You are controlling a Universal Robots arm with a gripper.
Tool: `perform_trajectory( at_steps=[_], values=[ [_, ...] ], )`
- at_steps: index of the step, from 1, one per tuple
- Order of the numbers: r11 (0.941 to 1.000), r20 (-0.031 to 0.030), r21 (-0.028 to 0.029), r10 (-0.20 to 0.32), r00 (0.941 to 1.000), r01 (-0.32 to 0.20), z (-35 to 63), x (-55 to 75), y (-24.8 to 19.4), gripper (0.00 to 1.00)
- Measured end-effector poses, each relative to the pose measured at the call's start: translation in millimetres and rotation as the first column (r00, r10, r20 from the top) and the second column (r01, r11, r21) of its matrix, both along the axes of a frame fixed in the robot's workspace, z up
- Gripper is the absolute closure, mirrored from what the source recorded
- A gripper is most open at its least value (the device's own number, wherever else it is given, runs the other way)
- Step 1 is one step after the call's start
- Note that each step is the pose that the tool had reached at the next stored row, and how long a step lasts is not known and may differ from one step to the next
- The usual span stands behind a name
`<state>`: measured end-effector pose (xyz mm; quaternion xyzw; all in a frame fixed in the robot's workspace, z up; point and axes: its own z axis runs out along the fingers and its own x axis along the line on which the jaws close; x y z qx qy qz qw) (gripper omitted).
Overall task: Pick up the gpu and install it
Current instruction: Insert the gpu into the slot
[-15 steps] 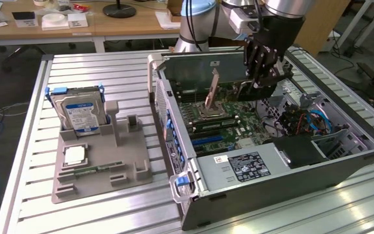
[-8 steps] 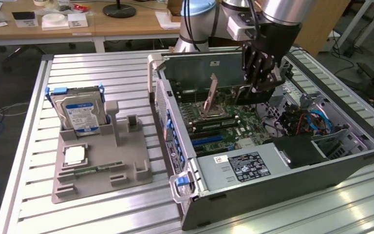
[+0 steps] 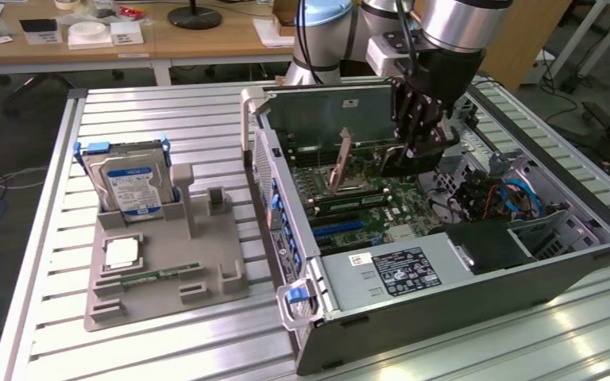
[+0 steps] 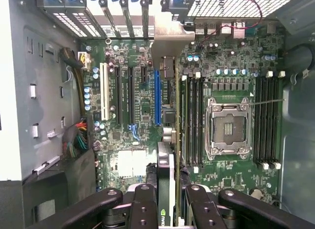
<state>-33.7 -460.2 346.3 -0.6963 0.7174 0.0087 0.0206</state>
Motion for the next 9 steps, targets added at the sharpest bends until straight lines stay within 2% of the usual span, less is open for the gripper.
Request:
perform_trajectory(
  at_steps=[9],
  values=[
    [1.0000, 0.0001, 0.0003, 0.000, 1.0000, 0.000, -3.4, -3.3, 0.0, 0.73]
  ],
)
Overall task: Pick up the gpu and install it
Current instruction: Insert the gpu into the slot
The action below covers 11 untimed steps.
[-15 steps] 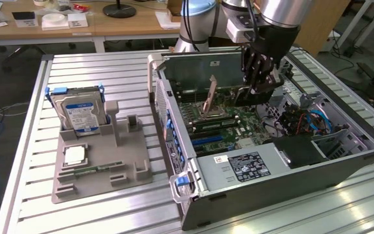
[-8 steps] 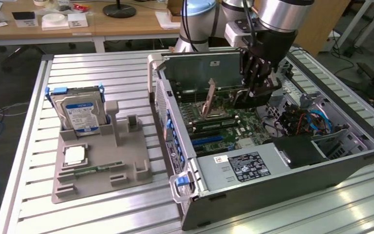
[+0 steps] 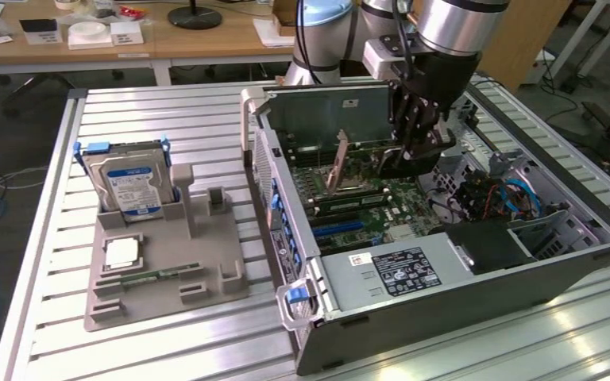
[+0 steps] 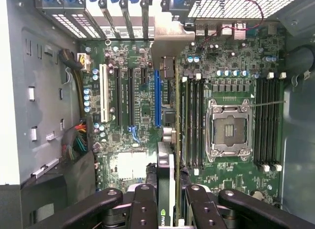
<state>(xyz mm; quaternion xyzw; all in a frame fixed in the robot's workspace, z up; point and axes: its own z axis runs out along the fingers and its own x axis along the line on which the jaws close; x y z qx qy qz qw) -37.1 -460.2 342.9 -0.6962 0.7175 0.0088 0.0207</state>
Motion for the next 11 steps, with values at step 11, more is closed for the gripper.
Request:
perform_trajectory(
  at_steps=[11],
  values=[
    [1.0000, 0.0001, 0.0001, 0.000, 1.0000, 0.000, -4.3, -2.0, 0.0, 0.73]
  ],
)
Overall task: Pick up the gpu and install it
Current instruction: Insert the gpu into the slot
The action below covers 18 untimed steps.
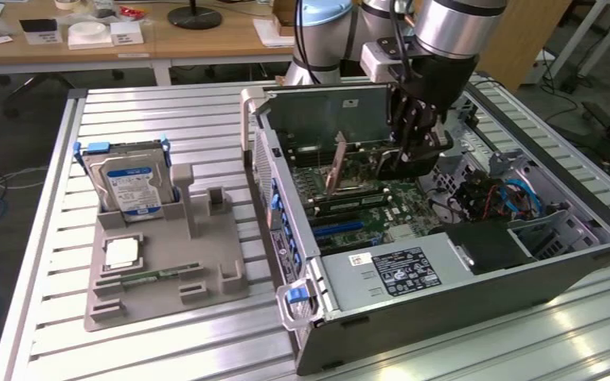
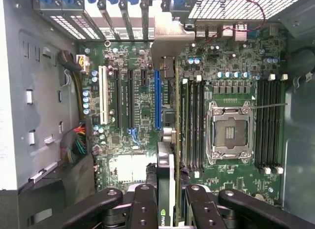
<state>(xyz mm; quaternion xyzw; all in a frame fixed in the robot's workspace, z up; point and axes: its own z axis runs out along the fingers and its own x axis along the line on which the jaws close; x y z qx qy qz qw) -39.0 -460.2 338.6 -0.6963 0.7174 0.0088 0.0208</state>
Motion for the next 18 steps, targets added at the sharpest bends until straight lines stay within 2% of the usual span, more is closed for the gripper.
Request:
perform_trajectory(
  at_steps=[4, 18],
  values=[
    [1.0000, -0.0001, -0.0002, 0.000, 1.0000, 0.000, -3.8, 0.0, 0.0, 0.73],
    [1.0000, -0.0001, -0.0002, 0.000, 1.0000, 0.000, -3.9, 0.0, 0.0, 0.73]
  ],
)
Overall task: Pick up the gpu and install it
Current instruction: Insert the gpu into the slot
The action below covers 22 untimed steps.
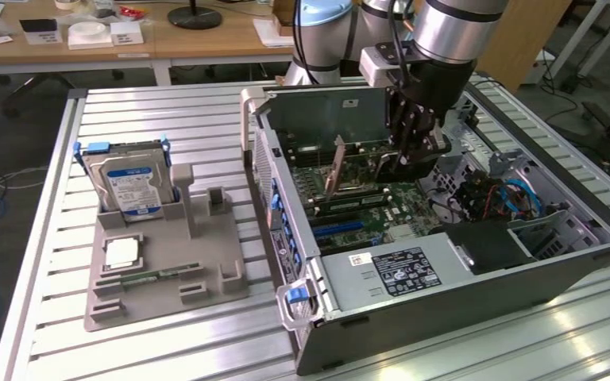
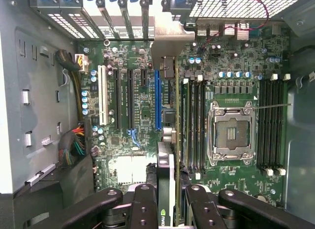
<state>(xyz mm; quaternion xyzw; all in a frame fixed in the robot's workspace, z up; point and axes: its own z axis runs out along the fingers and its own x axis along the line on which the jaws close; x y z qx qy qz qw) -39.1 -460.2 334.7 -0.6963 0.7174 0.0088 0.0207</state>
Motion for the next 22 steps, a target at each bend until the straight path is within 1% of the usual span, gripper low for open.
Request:
perform_trajectory(
  at_steps=[3, 11, 16, 18, 22],
  values=[
    [1.0000, 0.0001, 0.0004, 0.000, 1.0000, 0.000, -2.5, -0.1, 0.0, 0.73],
    [1.0000, -0.0001, 0.0002, 0.000, 1.0000, 0.000, -15.9, -0.3, 0.0, 0.73],
    [1.0000, -0.0002, 0.0000, 0.000, 1.0000, 0.000, -16.3, -1.1, 0.0, 0.73],
    [1.0000, 0.0000, 0.0003, 0.000, 1.0000, 0.000, -17.5, -4.9, 0.0, 0.73],
    [1.0000, -0.0001, 0.0002, 0.000, 1.0000, 0.000, -23.1, -8.9, 0.0, 0.73]
  ],
)
